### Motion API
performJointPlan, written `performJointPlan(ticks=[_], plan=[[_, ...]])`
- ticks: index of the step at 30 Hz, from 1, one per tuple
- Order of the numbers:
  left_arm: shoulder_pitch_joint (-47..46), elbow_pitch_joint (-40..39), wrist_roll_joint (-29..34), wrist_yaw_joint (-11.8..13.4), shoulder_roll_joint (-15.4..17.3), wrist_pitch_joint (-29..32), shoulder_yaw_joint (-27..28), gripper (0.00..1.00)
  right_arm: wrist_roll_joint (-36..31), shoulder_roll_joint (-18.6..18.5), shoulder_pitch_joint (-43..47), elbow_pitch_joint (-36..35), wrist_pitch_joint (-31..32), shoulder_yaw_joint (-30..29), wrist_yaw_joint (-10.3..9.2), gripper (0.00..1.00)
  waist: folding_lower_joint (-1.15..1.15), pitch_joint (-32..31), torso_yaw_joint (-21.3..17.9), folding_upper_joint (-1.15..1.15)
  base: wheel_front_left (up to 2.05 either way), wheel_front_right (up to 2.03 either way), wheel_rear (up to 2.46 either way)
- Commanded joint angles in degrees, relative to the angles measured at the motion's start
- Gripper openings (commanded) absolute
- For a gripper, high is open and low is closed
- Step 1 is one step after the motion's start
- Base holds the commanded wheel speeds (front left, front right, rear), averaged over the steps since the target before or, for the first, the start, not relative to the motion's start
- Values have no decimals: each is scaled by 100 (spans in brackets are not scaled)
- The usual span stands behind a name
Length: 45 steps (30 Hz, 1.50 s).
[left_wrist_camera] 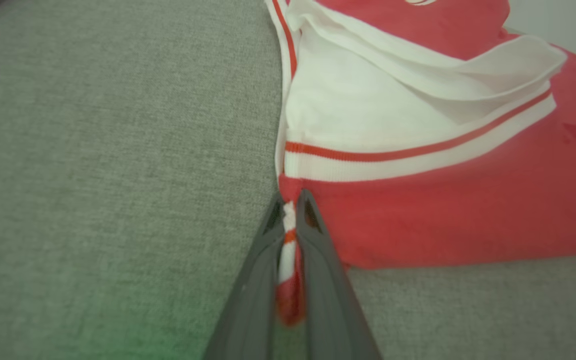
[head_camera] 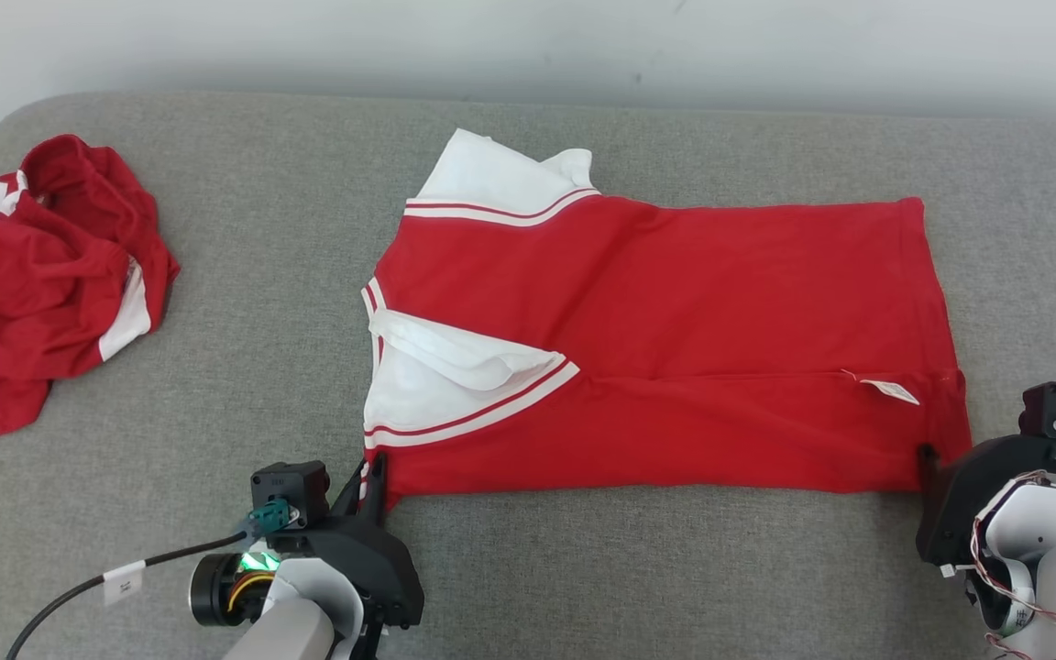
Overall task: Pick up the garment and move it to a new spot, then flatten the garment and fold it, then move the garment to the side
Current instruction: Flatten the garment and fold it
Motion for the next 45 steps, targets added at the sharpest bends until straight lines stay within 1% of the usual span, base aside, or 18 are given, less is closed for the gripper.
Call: performJointPlan(ticks=[1,2,3,4,8,11,15,20,22,27,31,36,37,38,39,40,42,45], plan=[[277,135,-35,-20,27,60,-81,0,33,60,155,100,143,101,19,39,0,-3,11,1,0,0,0],[277,135,-35,-20,27,60,-81,0,33,60,155,100,143,101,19,39,0,-3,11,1,0,0,0],[286,139,-31,-24,38,48,-88,0,69,64,180,95,164,147,19,25,0,-8,10,1,0,0,0],[296,146,-29,-31,47,31,-96,0,106,65,204,79,181,189,19,0,0,-16,6,1,0,0,0],[340,120,-84,-151,56,-32,-108,0,187,41,300,-76,171,161,18,0,0,-108,-8,1,0,0,0],[446,9,-178,-314,47,-63,-105,0,518,38,448,-316,152,80,17,0,0,-244,4,1,0,0,0],[711,-163,-219,-321,223,-134,-55,0,818,33,843,-744,169,70,17,0,0,-472,-44,1,0,0,0],[1171,-606,-316,-228,500,-155,28,0,1059,30,1296,-1280,234,86,16,0,0,-699,-142,1,0,0,0],[1380,-821,-314,-166,624,-114,11,0,1130,29,1487,-1437,294,55,12,0,0,-773,-159,1,0,0,0],[1844,-1345,-259,34,820,50,-107,0,1201,25,2012,-1701,542,-63,11,0,0,-905,-145,1,0,0,0],[2068,-1618,-277,182,874,110,-138,0,1329,24,2330,-1757,644,-105,11,0,0,-949,-143,1,0,0,0],[2249,-1806,-232,314,926,246,-246,0,1379,27,2499,-1667,676,79,11,0,0,-970,-205,1,0,0,0],[2287,-1812,-267,345,924,297,-246,0,1383,29,2505,-1636,678,108,11,14,0,-969,-215,1,0,0,0],[2296,-1816,-254,390,949,308,-251,0,1405,28,2495,-1617,642,118,11,89,0,-968,-223,1,0,0,0],[2295,-1823,-196,419,993,312,-269,72,1438,26,2469,-1588,599,107,11,100,0,-967,-229,1,0,0,0],[2320,-1831,-218,453,986,319,-251,100,1440,29,2459,-1558,568,148,11,100,0,-968,-230,1,0,0,0],[2333,-1871,-200,501,1040,290,-215,100,1489,30,2425,-1568,519,190,12,100,0,-975,-237,1,0,0,0],[2368,-2037,-232,682,1149,164,-36,100,1404,28,2360,-1737,455,155,12,100,0,-986,-262,1,0,0,0]])
